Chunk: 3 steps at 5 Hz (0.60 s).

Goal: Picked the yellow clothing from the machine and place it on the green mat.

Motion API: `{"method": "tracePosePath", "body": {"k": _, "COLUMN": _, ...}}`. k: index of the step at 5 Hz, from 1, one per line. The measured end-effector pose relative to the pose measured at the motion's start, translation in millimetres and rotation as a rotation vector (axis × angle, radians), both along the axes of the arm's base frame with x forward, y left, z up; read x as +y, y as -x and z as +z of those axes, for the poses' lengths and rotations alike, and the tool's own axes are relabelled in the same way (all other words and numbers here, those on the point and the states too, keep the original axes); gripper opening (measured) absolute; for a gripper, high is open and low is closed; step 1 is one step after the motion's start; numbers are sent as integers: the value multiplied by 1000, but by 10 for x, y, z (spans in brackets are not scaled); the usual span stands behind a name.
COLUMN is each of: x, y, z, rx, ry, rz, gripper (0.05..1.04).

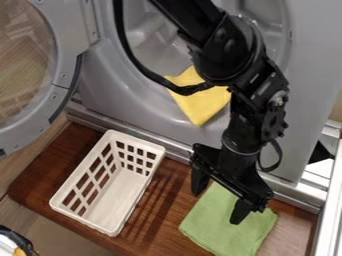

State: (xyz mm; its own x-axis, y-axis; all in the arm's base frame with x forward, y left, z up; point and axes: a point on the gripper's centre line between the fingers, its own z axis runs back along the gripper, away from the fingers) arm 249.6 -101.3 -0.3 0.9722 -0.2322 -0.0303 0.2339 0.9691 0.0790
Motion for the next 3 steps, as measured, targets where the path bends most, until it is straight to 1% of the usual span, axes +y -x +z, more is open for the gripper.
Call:
{"method": "tracePosePath", "body": {"k": 1, "x": 12, "y": 49, "z": -73, "rx": 26, "ry": -6, "rz": 4, "gripper": 999}}
{"method": "tracePosePath", "body": {"k": 2, "x": 194, "y": 123, "z": -49, "rx": -9, "ry": 59, "rz": 103, "gripper": 999}}
{"method": "tracePosePath", "body": {"k": 3, "x": 400, "y": 106, "z": 93, "rx": -86, "ry": 60, "rz": 179, "gripper": 999}}
